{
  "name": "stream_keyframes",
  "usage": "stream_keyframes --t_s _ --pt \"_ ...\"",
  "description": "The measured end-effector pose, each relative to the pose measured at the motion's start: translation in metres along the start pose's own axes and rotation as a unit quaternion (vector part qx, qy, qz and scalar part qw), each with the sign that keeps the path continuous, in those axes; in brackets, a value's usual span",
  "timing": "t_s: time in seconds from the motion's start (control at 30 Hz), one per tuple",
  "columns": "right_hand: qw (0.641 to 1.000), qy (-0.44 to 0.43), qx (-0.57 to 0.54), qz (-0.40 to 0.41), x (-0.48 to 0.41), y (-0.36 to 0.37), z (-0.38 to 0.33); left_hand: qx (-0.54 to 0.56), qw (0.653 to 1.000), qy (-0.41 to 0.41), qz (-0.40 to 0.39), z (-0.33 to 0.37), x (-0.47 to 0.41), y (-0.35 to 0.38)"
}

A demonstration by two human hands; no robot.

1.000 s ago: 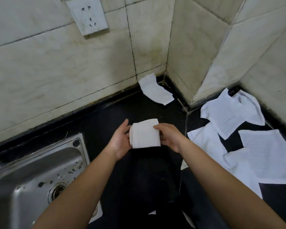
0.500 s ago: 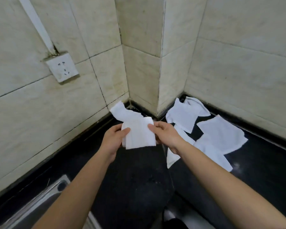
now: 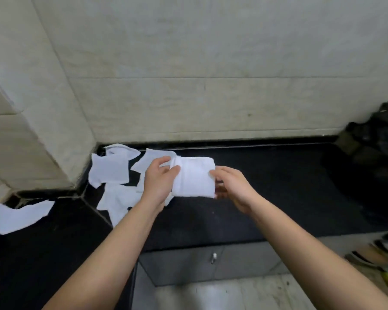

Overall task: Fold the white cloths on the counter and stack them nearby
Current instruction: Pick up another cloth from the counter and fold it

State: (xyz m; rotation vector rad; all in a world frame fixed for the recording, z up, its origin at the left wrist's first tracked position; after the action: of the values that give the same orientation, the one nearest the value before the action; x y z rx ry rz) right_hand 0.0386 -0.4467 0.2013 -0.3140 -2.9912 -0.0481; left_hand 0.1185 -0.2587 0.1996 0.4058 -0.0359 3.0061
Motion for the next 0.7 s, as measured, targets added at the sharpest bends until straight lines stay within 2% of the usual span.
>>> stream_keyframes --t_s 0.2,0.4,0.5,0.7 --pt "0.990 -0.036 -0.026 0.134 0.066 -0.156 -0.002 -0.028 0.990 0.026 -0.136 0.017 0.036 0.168" --pt "0.957 -0.058 -0.049 0.282 0.155 -0.349 0.006 -0.061 0.959 0.031 -0.276 0.003 0.102 0.378" --pt "0.939 -0.047 -0.051 0.338 0.189 -0.418 0.014 -0.079 0.943 0.027 -0.323 -0.010 0.127 0.452" --pt "0.914 -0.046 -0.062 0.399 0.224 -0.525 0.023 -0.093 0.918 0.041 -0.383 -0.016 0.160 0.574"
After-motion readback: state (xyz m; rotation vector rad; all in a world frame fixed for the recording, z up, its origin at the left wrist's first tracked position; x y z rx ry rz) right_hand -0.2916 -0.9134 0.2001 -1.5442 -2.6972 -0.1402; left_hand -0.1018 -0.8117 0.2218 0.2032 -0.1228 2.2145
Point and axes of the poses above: each hand's wrist, its own x-axis away from the middle knuckle, its own y-axis out of the palm, z = x × y, the point moved 4 cm from there along -x, towards the middle knuckle, and after that the axes turned 8 degrees about -y, right-handed, at the moved point
